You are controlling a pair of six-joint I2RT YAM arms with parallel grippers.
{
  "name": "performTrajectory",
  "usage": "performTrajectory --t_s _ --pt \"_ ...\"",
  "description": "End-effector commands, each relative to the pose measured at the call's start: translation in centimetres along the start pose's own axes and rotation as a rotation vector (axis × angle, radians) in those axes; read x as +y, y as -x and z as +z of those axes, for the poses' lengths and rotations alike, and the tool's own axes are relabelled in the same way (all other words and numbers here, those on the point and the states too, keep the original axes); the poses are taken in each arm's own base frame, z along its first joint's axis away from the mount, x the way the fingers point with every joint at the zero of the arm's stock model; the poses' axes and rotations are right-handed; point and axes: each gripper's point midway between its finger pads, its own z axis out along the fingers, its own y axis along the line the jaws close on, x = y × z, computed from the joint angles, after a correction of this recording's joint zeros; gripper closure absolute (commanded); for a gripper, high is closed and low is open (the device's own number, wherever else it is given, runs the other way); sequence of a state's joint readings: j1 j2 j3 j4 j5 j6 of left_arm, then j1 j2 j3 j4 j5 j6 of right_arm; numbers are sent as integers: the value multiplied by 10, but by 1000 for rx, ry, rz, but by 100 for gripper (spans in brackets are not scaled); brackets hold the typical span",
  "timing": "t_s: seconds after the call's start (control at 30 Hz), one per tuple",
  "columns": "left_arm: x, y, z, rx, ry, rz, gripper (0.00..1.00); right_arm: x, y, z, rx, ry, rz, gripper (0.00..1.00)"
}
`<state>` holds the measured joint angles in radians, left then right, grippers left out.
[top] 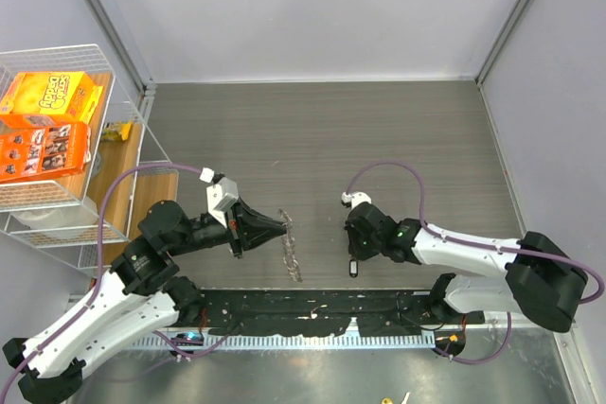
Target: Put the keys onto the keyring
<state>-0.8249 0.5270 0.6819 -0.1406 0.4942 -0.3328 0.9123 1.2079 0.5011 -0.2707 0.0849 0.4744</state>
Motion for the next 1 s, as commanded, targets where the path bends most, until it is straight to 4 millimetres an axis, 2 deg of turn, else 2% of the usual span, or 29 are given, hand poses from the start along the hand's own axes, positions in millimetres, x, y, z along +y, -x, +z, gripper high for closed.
performTrajectory --t_s 0.0,0.1,0.2,0.3,0.4,0.6,0.97 --pt "-7 14 0 -48 -27 32 100 1 11 -10 -55 8 22 95" --pt "-6 13 0 -44 -26 28 100 7 25 -23 -108 32 32 94" --pt "-6 14 0 -43 -27 29 100 8 31 -35 -125 34 33 73" --pt "-7 15 0 -44 -31 29 100 8 37 -47 -150 42 34 61" --pt "-7 15 1 -44 -31 29 100 8 32 -48 -138 47 28 52" --pt "-7 14 2 -36 -36 26 100 7 14 -35 -76 60 23 49" --pt "-7 11 3 -29 -37 21 100 12 0 -16 -15 84 7 48"
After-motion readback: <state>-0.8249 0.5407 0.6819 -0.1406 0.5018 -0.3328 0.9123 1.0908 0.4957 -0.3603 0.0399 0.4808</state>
